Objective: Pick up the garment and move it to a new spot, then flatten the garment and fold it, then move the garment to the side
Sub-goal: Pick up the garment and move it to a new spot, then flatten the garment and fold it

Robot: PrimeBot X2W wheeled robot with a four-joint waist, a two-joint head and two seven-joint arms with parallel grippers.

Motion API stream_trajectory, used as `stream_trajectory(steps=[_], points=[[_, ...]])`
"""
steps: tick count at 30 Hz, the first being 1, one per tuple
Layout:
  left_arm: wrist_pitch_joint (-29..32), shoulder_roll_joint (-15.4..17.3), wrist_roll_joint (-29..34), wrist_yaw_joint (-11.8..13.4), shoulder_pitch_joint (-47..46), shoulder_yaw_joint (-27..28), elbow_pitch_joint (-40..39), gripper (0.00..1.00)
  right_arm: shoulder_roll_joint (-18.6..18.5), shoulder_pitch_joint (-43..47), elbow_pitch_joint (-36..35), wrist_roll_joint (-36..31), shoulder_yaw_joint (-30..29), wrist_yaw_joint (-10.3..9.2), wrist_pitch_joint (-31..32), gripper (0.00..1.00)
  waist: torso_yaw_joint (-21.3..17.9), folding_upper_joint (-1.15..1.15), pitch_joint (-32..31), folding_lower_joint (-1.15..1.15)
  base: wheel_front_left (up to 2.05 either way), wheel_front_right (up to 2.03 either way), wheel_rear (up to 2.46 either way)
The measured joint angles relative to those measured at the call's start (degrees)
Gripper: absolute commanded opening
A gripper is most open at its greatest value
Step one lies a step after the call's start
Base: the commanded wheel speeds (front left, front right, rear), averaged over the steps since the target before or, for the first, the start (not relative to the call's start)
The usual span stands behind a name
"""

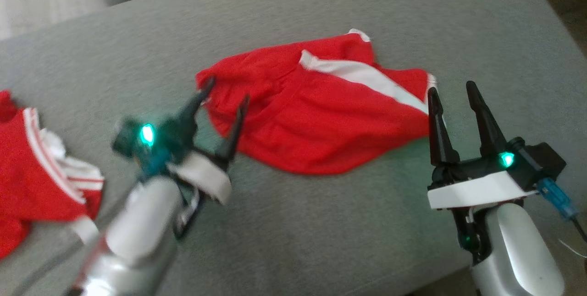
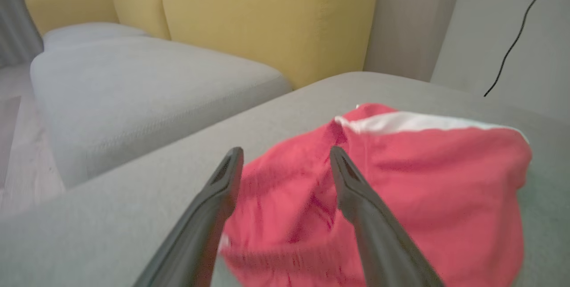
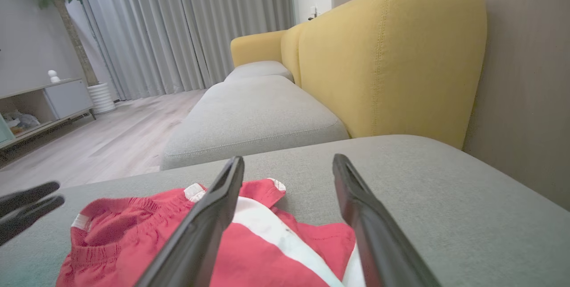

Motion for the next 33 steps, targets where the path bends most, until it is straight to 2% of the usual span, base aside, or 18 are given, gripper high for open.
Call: stream_trajectory(steps=[4,7,11,14,18,26,33], points=[[-3.38,-4.69,-0.51,4.61,4.79,1.83,3.07,1.0,0.08,0.14,1.04,0.92,-0.96,0.0,0.0,1.0,3.29,0.0,0.36,0.0,0.0,0.0,0.0],[-3.38,-7.88,0.34,8.15,9.24,7.57,-4.32,1.0,0.11,0.76,1.33,0.58,-1.96,0.0,0.01,1.0,6.43,0.0,0.0,-0.01,0.0,0.0,0.0],[-3.63,-9.8,2.4,10.01,19.5,15.88,-13.69,1.0,0.15,2.19,1.43,-0.68,-2.36,0.0,0.01,1.0,10.69,0.0,-1.42,-0.01,0.0,0.0,0.0],[-3.63,-10.34,3.42,10.09,28.88,21.0,-19.06,1.0,0.29,4.58,1.46,-1.63,-2.41,0.0,0.01,1.0,13.18,0.0,-3.72,-0.02,0.0,0.0,0.0],[-3.63,-11.13,5.03,10.03,36.12,23.87,-24.68,1.0,0.33,9.31,0.85,-1.62,-2.38,0.0,0.02,1.0,16.14,0.0,-7.32,-0.03,0.0,0.0,0.0],[-3.63,-11.14,6.91,10.12,42.35,24.44,-26.96,1.0,0.41,15.1,-0.41,-2.47,-1.83,0.0,0.08,1.0,21.39,0.0,-13.09,-0.03,0.0,0.0,0.0],[-3.63,-11.13,8.46,9.98,42.37,24.46,-26.91,1.0,0.42,15.12,-0.63,-2.6,-1.71,0.0,0.08,1.0,22.78,0.0,-14.95,-0.02,0.0,0.0,0.0]])
